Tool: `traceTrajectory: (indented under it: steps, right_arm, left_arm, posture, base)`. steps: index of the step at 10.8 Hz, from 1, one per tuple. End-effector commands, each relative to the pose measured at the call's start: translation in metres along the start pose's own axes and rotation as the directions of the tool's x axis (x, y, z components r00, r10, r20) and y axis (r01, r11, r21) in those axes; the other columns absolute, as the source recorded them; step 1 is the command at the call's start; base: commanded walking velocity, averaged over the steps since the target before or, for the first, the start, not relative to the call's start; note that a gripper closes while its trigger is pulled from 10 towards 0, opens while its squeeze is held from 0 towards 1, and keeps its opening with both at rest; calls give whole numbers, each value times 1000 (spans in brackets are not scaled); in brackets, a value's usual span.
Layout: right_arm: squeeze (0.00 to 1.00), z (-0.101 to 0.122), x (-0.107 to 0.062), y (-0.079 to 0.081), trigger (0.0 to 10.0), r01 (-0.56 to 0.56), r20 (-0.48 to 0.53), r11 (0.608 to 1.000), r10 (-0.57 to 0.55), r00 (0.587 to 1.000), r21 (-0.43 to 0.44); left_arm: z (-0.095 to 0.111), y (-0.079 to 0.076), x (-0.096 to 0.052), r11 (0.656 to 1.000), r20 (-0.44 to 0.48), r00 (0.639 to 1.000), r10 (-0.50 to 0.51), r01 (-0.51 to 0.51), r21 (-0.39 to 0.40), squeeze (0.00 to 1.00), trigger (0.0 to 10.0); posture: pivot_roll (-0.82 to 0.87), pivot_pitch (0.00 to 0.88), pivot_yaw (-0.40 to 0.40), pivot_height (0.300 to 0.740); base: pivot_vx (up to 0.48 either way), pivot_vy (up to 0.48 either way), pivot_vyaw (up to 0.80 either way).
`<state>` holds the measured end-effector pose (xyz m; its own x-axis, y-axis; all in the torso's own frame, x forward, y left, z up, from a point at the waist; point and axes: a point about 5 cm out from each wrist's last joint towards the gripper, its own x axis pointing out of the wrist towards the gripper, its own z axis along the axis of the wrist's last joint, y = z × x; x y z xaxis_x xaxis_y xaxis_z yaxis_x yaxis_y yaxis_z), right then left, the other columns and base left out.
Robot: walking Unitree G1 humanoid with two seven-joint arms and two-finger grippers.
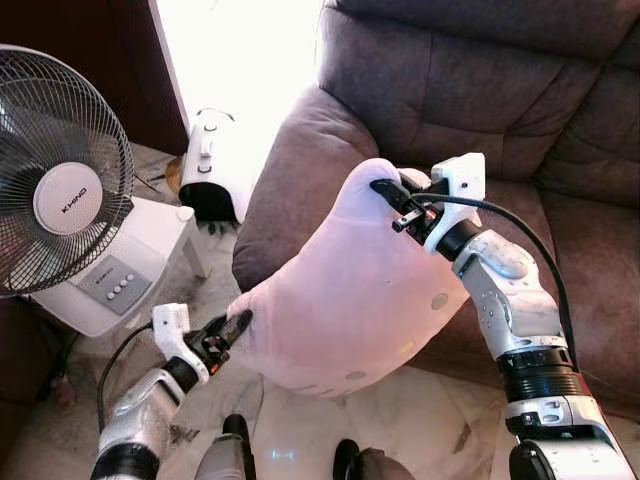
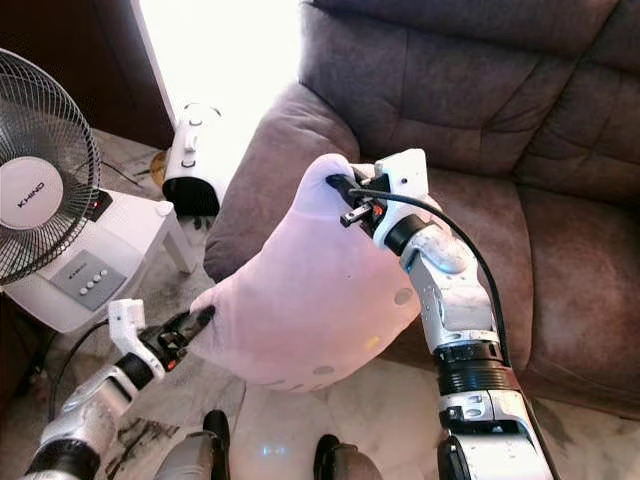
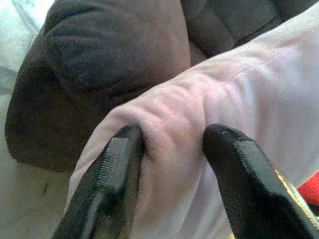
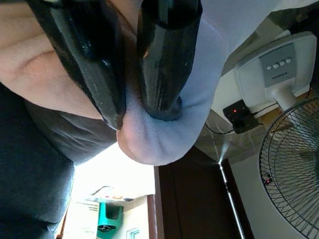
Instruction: Move the pillow to the sofa from floor
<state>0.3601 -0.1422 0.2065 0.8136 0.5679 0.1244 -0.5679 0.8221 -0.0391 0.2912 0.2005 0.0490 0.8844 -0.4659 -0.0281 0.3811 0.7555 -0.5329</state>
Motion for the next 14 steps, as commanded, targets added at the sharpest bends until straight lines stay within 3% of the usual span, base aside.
traceTrajectory:
  steps: [1, 4, 5, 6, 7, 8, 9, 14]
  right_arm:
    - [0, 14, 4, 0, 10000, -4, 64, 1000, 5, 998, -16]
    - [0, 11, 5, 2, 10000, 0, 63, 1000, 0, 998, -6]
    - [0, 11, 5, 2, 10000, 0, 64, 1000, 0, 998, -4]
    - [0, 11, 4, 2, 10000, 0, 63, 1000, 0, 998, -4]
    - [0, 10, 3, 2, 10000, -1, 61, 1000, 1, 998, -4]
    - [0, 10, 3, 3, 10000, -1, 61, 1000, 1, 998, -3]
    - [0, 10, 3, 3, 10000, -3, 61, 1000, 3, 998, -2]
    - [0, 9, -4, 0, 10000, -2, 40, 1000, 3, 999, -10]
  left_arm:
    - [-3, -5, -1, 999, -5, 999, -36, 35, -16, 0, 0]
    - [1, -13, -5, 997, -12, 997, -73, 73, -1, 0, 0]
    - [-1, -9, -7, 999, -43, 999, -27, 29, 43, 0, 0]
    - [-2, 1, -8, 987, -75, 993, 93, -82, 140, 0, 8510]
    - [3, 16, -9, 939, -50, 962, 270, -251, 237, 0, 10000]
    - [7, 19, -8, 928, -11, 952, 305, -295, 226, 0, 10000]
    - [7, 17, -4, 946, -1, 961, 277, -273, 175, 1000, 10000]
    - [14, 18, 4, 968, 52, 974, 221, -226, 109, 1000, 10000]
  posture:
    - [30, 280, -113, 740]
    - [40, 281, -109, 740]
    - [41, 282, -109, 740]
    - [41, 284, -109, 740]
    - [44, 288, -110, 740]
    - [39, 291, -113, 740]
    - [33, 295, -116, 740]
    - [0, 313, -132, 740]
  base:
    - [0, 0, 0]
    - [0, 0, 0]
    - [0, 0, 0]
    - [0, 0, 0]
    - [0, 0, 0]
    - [0, 0, 0]
    - [0, 0, 0]
    - [0, 0, 0]
